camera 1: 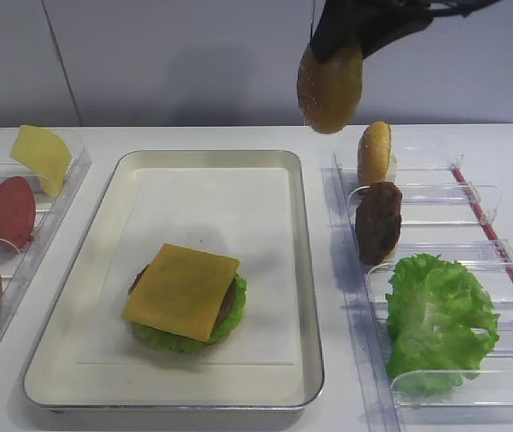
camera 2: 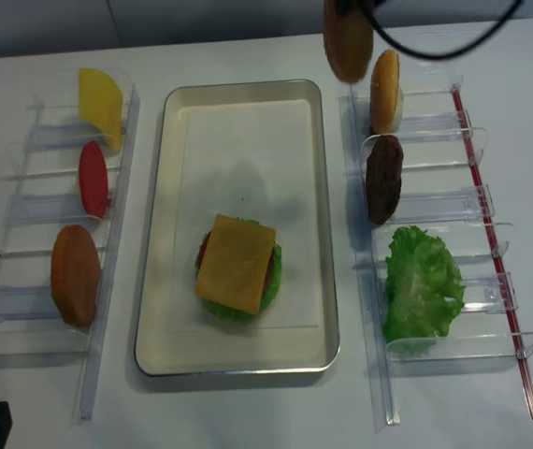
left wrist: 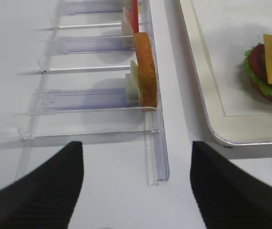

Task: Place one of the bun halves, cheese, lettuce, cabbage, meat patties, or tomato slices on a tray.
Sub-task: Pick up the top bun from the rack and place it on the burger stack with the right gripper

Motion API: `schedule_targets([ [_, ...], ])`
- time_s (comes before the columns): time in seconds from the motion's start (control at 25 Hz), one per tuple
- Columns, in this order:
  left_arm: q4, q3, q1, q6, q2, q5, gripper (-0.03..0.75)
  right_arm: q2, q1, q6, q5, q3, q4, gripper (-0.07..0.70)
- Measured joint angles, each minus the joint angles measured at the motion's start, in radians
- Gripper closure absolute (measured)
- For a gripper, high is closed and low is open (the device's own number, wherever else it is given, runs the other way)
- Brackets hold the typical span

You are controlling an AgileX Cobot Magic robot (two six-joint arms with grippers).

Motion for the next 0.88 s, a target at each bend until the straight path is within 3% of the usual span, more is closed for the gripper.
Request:
schedule_targets([
  [0.16,0.000,0.000,0.000,0.000,0.000,0.000,0.260,-0.068,0.000,-0.102,-0.014,0.155,0.154,0.392],
  [0.44,0.000,0.000,0.000,0.000,0.000,0.000,0.260,-0.146,0.000,-0.339,-0.133,0.439,0.481,0.392],
  [0.68,0.000,0.000,0.000,0.000,0.000,0.000,0.259,-0.148,0.000,-0.503,-0.172,0.593,0.676,0.392],
  [0.88,0.000,0.000,0.000,0.000,0.000,0.000,0.260,-0.148,0.000,-0.627,-0.174,0.656,0.848,0.392],
])
